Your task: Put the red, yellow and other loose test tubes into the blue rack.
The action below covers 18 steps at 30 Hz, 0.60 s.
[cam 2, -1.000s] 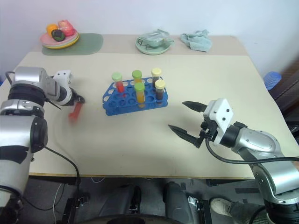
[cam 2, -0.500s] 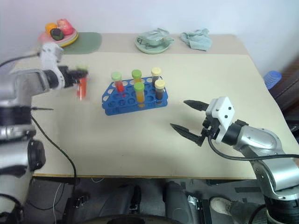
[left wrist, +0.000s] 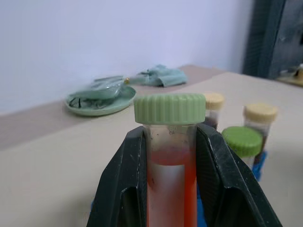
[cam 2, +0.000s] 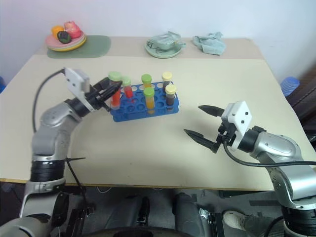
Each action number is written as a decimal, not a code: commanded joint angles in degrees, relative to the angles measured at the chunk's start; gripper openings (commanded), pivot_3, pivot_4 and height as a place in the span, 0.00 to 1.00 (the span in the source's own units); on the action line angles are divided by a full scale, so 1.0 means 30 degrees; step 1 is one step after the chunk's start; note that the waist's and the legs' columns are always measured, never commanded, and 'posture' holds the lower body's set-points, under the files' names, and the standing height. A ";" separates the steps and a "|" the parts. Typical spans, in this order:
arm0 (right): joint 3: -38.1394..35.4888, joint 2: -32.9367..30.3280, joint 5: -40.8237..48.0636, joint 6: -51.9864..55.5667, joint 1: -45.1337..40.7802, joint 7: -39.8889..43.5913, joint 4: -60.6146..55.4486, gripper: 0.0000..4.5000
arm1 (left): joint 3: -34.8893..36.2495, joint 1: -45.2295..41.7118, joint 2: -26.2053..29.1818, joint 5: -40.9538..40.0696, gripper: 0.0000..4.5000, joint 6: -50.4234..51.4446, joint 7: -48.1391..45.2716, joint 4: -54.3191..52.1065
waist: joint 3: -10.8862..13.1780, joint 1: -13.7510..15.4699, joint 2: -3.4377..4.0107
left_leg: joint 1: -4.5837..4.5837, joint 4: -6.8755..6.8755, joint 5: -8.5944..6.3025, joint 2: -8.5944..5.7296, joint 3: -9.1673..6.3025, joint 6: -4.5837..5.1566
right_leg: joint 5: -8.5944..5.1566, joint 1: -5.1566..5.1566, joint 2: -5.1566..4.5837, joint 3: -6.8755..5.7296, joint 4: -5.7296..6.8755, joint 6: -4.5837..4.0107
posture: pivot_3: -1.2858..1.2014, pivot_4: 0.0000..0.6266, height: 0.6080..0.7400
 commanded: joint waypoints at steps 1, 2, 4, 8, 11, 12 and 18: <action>-0.1341 -0.0393 0.0424 0.0202 0.0522 -0.0344 -0.1505 1.00 | -0.0693 -0.0522 -0.1108 0.0516 0.17 -0.3659 -0.0217 0.1801 | 0.0003 -0.0004 -0.0005 | -0.0001 0.0000 0.0000 0.0002 -0.0001 0.0001 | 0.0000 0.0000 0.0002 0.0000 0.0000 0.0000 | 0.52 0.24 1.00; -0.1541 -0.0443 0.0500 0.0333 0.0707 -0.0432 -0.1735 1.00 | -0.0837 -0.0613 -0.1414 0.0658 0.17 -0.4446 -0.0216 0.2424 | 0.0001 -0.0009 -0.0006 | -0.0002 0.0001 -0.0001 0.0001 0.0000 0.0003 | 0.0000 0.0000 0.0002 0.0001 0.0000 0.0001 | 0.52 0.24 1.00; -0.1895 -0.0531 0.0665 0.0722 0.1025 -0.0719 -0.2267 1.00 | -0.0923 -0.0936 -0.2122 0.0863 0.17 -0.5919 0.0147 0.3779 | 0.0000 -0.0011 -0.0004 | 0.0003 0.0001 -0.0003 0.0001 0.0000 0.0007 | 0.0001 0.0004 0.0002 0.0001 0.0002 0.0001 | 0.52 0.24 1.00; -0.2527 -0.0662 0.1122 0.1475 0.1442 -0.1293 -0.3158 1.00 | -0.1284 -0.1499 -0.3064 0.1090 0.17 -0.7714 0.0165 0.5920 | -0.0002 0.0033 -0.0006 | 0.0041 0.0001 -0.0011 0.0001 0.0000 0.0023 | 0.0001 0.0039 0.0003 0.0001 0.0005 0.0002 | 0.52 0.24 1.00; -0.3144 -0.0844 0.1443 0.1916 0.1686 -0.1527 -0.3562 1.00 | -0.1425 -0.1614 -0.3211 0.1580 0.17 -0.8673 0.0369 0.7189 | -0.0005 0.0183 -0.0009 | 0.0068 0.0014 -0.0067 -0.0003 -0.0001 0.0122 | 0.0009 0.0084 -0.0001 0.0000 -0.0007 0.0018 | 0.52 0.24 1.00; -0.3282 -0.0887 0.1513 0.2000 0.1749 -0.1546 -0.3631 1.00 | -0.1412 -0.1625 -0.3230 0.1603 0.17 -0.8814 0.0410 0.7442 | -0.0006 0.0221 -0.0009 | 0.0076 0.0016 -0.0071 -0.0005 0.0001 0.0128 | 0.0012 0.0092 -0.0001 0.0001 -0.0009 0.0021 | 0.52 0.24 1.00; -0.3668 -0.1025 0.1816 0.2244 0.1930 -0.1697 -0.3838 1.00 | -0.1420 -0.1501 -0.3020 0.1507 0.17 -0.9684 -0.0037 0.8683 | -0.0014 0.0445 -0.0008 | 0.0137 0.0014 -0.0077 -0.0005 0.0006 0.0137 | 0.0011 0.0148 0.0001 0.0006 -0.0016 0.0022 | 0.52 0.24 1.00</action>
